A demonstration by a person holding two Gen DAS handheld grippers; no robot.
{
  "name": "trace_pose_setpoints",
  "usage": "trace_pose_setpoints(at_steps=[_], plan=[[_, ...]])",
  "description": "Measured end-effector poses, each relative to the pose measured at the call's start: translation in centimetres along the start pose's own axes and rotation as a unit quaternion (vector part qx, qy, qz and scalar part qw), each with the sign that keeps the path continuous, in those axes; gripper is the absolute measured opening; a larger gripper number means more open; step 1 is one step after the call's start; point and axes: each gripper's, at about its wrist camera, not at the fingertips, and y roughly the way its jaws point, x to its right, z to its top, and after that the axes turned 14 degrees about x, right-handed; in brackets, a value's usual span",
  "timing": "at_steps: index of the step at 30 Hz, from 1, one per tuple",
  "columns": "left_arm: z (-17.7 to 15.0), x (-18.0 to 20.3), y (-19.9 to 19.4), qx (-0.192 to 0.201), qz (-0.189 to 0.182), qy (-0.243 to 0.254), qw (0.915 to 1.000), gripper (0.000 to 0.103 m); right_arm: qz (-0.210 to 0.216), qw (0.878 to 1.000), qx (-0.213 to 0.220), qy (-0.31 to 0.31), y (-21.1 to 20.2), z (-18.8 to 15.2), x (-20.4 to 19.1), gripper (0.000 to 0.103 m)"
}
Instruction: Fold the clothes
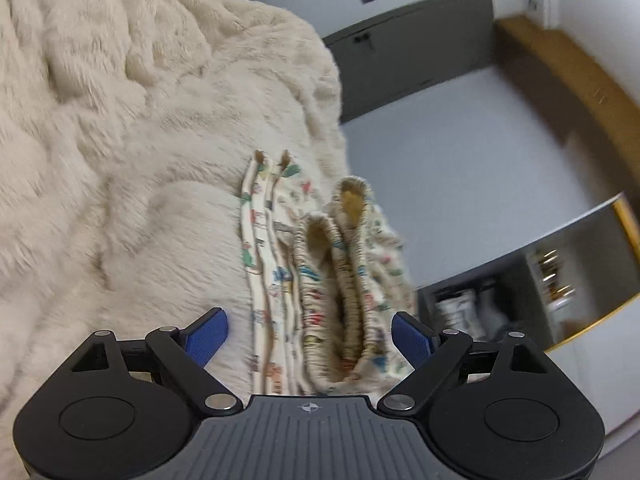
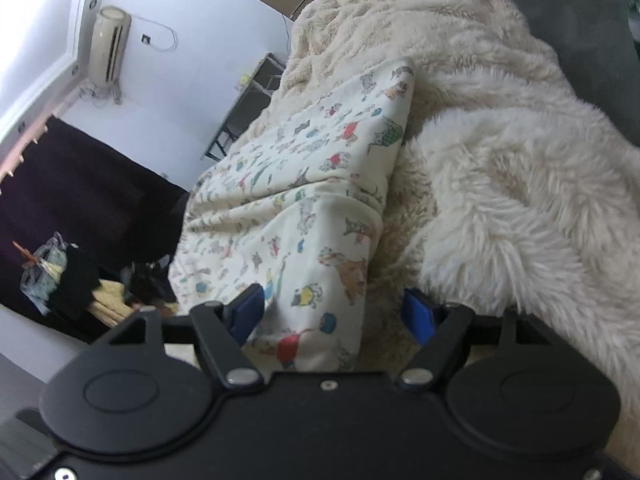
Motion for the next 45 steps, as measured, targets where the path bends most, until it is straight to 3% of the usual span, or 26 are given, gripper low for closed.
trace_pose_setpoints(at_steps=[5,7,11,14,17,25,31,33,34,35,38,41,45], plan=[[-0.1,0.9,0.6,-0.006,-0.043,0.007,0.9990,0.083,0.025,0.999,0.007,0.029,0.0,0.1,0.8,0.074],[0.4,1.1,0.2,0.011,-0.046,0.011,0.9988,0.084,0.037,0.998,0.010,0.041,-0.1,0.2,1.1,0.074],[0.6,0.5,-0.9,0.033,-0.028,-0.003,0.9991,0.084,0.062,0.996,0.016,0.064,-0.4,0.5,1.7,0.074],[-0.2,1.0,-0.3,0.010,-0.012,0.025,0.9996,0.086,0.072,0.994,0.018,0.077,-0.2,0.4,2.2,0.074],[-1.0,1.1,0.5,0.004,-0.005,0.047,0.9989,0.092,0.069,0.995,0.012,0.073,0.6,0.1,2.1,0.074],[-1.7,1.6,1.1,-0.011,0.029,0.098,0.9947,0.093,0.053,0.998,0.002,0.044,1.5,-0.2,1.2,0.073],[-2.6,2.6,0.9,0.003,0.059,0.141,0.9882,0.092,0.037,0.999,-0.006,0.011,1.7,-0.9,0.5,0.073],[-3.0,3.0,0.8,0.008,0.066,0.154,0.9858,0.078,0.030,1.000,-0.003,0.003,1.7,-1.0,0.1,0.069],[-3.1,3.1,0.7,0.009,0.061,0.151,0.9865,0.064,0.027,1.000,-0.001,0.002,1.6,-1.0,0.1,0.065],[-3.1,3.1,0.5,0.010,0.056,0.148,0.9873,0.050,0.024,1.000,0.001,0.002,1.6,-1.0,0.1,0.056],[-3.1,3.3,0.1,0.014,0.052,0.148,0.9875,0.030,0.032,0.999,0.000,0.018,1.5,-0.9,0.3,0.036],[-2.9,2.9,0.3,0.018,0.051,0.135,0.9894,0.021,0.030,0.999,0.002,0.016,1.4,-0.9,0.3,0.033],[-2.9,2.3,-0.1,0.021,0.046,0.126,0.9907,0.026,0.030,0.999,-0.001,0.019,1.6,-1.0,0.4,0.037]])
